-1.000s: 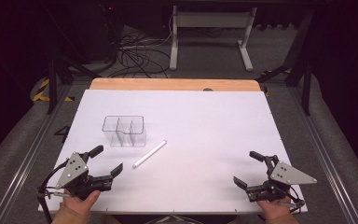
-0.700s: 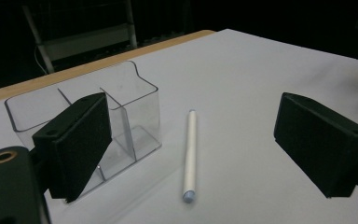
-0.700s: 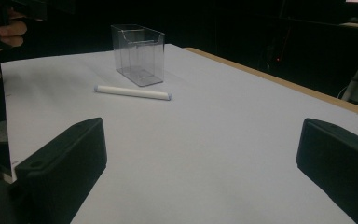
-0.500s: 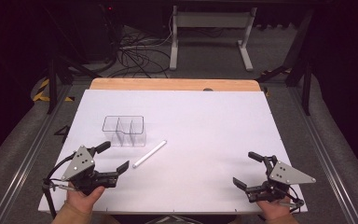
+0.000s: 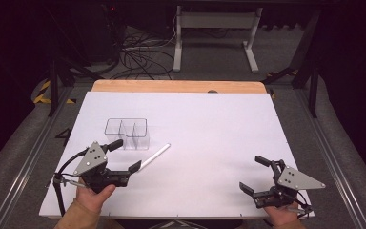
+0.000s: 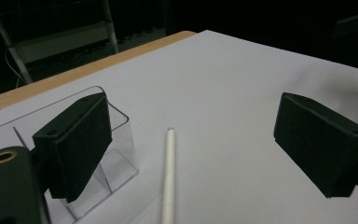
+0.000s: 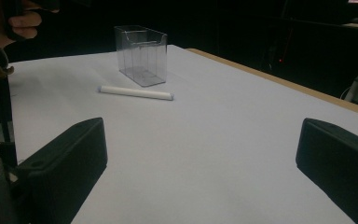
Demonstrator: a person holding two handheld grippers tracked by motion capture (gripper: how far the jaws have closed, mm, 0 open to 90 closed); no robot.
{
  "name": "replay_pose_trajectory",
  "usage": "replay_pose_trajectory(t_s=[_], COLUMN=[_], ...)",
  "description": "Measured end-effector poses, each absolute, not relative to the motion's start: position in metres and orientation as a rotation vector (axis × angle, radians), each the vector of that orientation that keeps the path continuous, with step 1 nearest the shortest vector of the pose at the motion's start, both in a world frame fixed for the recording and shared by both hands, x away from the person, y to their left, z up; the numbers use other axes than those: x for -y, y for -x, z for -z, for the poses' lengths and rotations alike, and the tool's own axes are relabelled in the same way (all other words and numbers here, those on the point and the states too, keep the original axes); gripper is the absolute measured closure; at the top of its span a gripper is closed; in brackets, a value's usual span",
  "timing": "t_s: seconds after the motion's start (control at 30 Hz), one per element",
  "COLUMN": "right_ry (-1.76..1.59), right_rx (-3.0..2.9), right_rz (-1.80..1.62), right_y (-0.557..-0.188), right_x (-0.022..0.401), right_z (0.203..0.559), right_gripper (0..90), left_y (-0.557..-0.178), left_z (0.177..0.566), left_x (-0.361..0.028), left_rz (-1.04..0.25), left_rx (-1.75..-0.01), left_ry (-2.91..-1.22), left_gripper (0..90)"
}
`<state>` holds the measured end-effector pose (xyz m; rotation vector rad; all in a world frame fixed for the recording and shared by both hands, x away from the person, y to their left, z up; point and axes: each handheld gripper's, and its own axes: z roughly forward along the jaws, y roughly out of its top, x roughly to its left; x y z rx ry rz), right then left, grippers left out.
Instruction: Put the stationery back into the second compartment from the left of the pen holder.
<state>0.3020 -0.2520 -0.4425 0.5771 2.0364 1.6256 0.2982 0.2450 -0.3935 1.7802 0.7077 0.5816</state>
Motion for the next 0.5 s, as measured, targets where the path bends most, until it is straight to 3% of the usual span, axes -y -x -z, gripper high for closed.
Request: replay_pose_trajectory(t_s=[0.5], right_ry=[-0.573], right_rx=[-2.052], right_rz=[-1.633], right_y=[-0.302], right_x=[0.252], right_z=[0.443], right_gripper=[2.4], left_y=[-0.333], left_z=[0.389], left_x=[-0.215], left_rz=[-0.477], left_rx=[-0.708], left_ry=[-1.907], left_gripper=[16.8])
